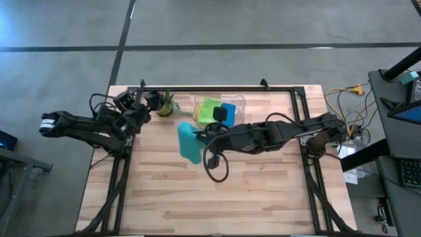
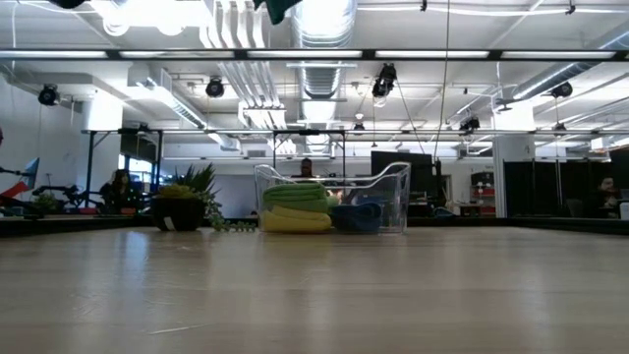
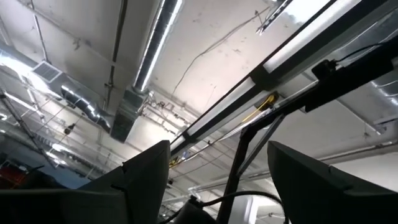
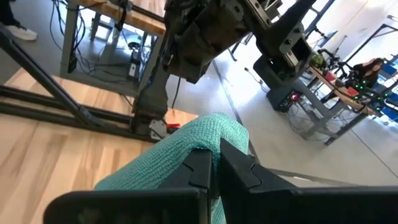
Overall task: Fold microfiber towels
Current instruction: Put the light blue microfiber towel into the transparent bin
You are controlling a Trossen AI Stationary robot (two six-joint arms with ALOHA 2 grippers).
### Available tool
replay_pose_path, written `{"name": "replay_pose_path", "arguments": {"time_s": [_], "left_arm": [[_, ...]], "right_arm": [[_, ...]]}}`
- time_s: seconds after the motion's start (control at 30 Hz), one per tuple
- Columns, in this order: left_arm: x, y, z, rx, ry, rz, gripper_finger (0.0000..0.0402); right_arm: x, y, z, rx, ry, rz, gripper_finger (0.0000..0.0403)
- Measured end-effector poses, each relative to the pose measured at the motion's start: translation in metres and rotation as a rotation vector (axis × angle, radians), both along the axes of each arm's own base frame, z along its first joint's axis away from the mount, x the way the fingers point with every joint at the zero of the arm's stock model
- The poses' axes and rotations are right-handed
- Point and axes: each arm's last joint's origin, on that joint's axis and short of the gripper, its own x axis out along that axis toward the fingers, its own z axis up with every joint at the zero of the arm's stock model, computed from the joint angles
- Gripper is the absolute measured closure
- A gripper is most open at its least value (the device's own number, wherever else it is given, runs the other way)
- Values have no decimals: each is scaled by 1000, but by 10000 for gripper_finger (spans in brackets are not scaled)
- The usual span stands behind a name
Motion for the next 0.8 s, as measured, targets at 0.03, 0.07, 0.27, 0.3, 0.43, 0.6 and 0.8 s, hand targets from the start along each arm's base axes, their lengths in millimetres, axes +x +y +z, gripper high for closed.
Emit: {"name": "replay_pose_path", "arguments": {"time_s": [0.03, 0.07, 0.27, 0.3, 0.43, 0.6, 0.8], "left_arm": [[1, 0, 0, -1, -15, -2, 148], [1, 0, 1, -12, -24, -16, 148], [15, 2, 2, -128, 63, -60, 134], [18, 2, 3, -128, 105, -57, 125], [30, 4, 14, -128, 303, 33, 72], [34, 5, 36, -12, 482, 193, 9], [38, 0, 56, 210, 578, 120, 10]], "right_arm": [[-1, 0, 1, 0, 0, 0, 394], [-3, -1, 2, 0, 1, 0, 394], [-9, -3, 9, 4, -8, 3, 394], [-11, -3, 11, 6, -14, 4, 394], [-18, -4, 19, 15, -32, 19, 394], [-29, -3, 27, 70, -39, 90, 394], [-41, -6, 41, 69, -85, 141, 394]]}}
